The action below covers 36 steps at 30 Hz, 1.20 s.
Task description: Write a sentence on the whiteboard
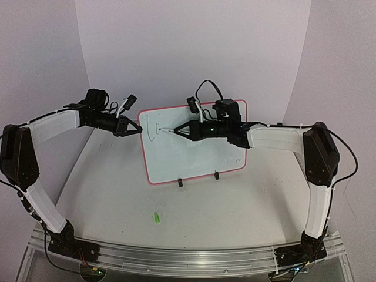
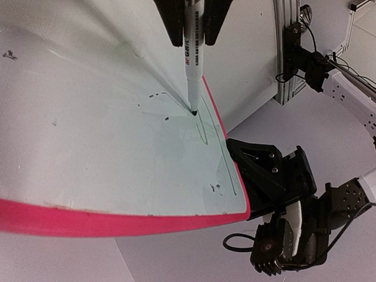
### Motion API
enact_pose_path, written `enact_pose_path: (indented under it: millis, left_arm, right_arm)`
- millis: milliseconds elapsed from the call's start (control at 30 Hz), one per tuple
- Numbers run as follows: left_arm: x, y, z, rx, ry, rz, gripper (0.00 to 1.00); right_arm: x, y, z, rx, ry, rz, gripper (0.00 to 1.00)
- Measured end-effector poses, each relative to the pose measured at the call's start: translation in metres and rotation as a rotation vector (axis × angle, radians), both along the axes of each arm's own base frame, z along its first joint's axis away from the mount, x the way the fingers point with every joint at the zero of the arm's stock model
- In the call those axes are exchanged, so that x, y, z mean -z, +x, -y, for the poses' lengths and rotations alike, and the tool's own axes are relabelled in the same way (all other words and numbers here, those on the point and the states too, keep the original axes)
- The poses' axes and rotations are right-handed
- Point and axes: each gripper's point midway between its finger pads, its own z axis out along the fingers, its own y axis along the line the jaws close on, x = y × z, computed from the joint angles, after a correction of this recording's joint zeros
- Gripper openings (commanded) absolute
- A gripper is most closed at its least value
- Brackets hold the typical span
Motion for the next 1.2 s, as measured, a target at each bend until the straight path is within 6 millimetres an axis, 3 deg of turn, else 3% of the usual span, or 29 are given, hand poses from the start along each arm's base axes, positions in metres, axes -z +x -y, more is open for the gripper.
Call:
enact_pose_path:
  millis: [567, 933, 1200]
  left_arm:
    - [0.000, 0.000, 0.000, 0.001, 0.000, -0.001, 0.00]
    - [0.000, -0.001, 0.000, 0.003, 0.000, -0.003, 0.00]
    - [0.000, -0.001, 0.000, 0.003, 0.000, -0.003, 0.00]
  right_arm:
    - [-0.008, 0.000, -0.001, -0.009, 0.019, 0.015, 0.00]
    - [-0.046, -0.014, 0.007, -0.031, 0.100, 0.077, 0.00]
    - [-0.045, -0.010, 0.007, -0.014, 0.092, 0.072, 0.00]
